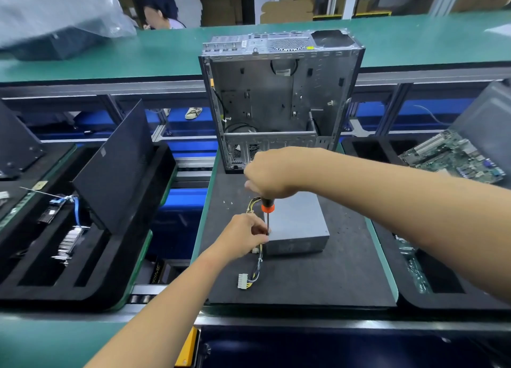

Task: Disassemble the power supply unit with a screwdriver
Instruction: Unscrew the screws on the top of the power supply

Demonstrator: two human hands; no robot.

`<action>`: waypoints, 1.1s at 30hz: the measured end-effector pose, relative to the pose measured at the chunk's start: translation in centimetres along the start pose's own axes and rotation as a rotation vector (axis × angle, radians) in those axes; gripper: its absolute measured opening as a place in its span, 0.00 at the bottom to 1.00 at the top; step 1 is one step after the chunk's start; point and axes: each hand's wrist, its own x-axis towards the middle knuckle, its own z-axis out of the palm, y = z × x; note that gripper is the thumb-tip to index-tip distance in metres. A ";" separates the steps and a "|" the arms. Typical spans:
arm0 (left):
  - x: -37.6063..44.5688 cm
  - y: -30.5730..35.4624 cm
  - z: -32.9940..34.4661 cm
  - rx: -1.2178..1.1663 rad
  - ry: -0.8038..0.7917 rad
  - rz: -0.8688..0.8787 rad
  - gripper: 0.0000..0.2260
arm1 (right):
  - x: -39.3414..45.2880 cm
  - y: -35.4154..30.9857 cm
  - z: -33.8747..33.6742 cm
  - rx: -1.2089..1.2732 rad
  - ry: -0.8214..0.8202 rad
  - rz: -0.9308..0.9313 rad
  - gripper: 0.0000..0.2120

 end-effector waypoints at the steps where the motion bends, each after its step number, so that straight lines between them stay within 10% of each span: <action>1: -0.1 -0.1 0.0 -0.023 -0.014 -0.016 0.10 | 0.0 0.3 0.1 0.046 -0.002 -0.002 0.07; 6: -0.4 -0.2 0.0 -0.113 -0.016 -0.080 0.06 | -0.7 1.4 0.1 0.508 -0.018 -0.089 0.09; 14: -0.1 0.3 0.4 -0.255 -0.002 -0.183 0.06 | -0.4 0.8 0.6 0.055 0.068 0.070 0.14; 22: -0.6 0.6 0.5 -0.417 0.025 -0.289 0.07 | -1.1 1.5 0.2 0.563 0.013 -0.061 0.06; 26: -0.6 0.9 0.2 -0.528 0.010 -0.382 0.04 | -0.6 0.9 0.5 0.407 -0.018 0.073 0.18; 33: -0.4 1.2 0.1 -0.653 -0.023 -0.504 0.05 | -0.9 1.6 0.5 0.437 0.024 0.022 0.04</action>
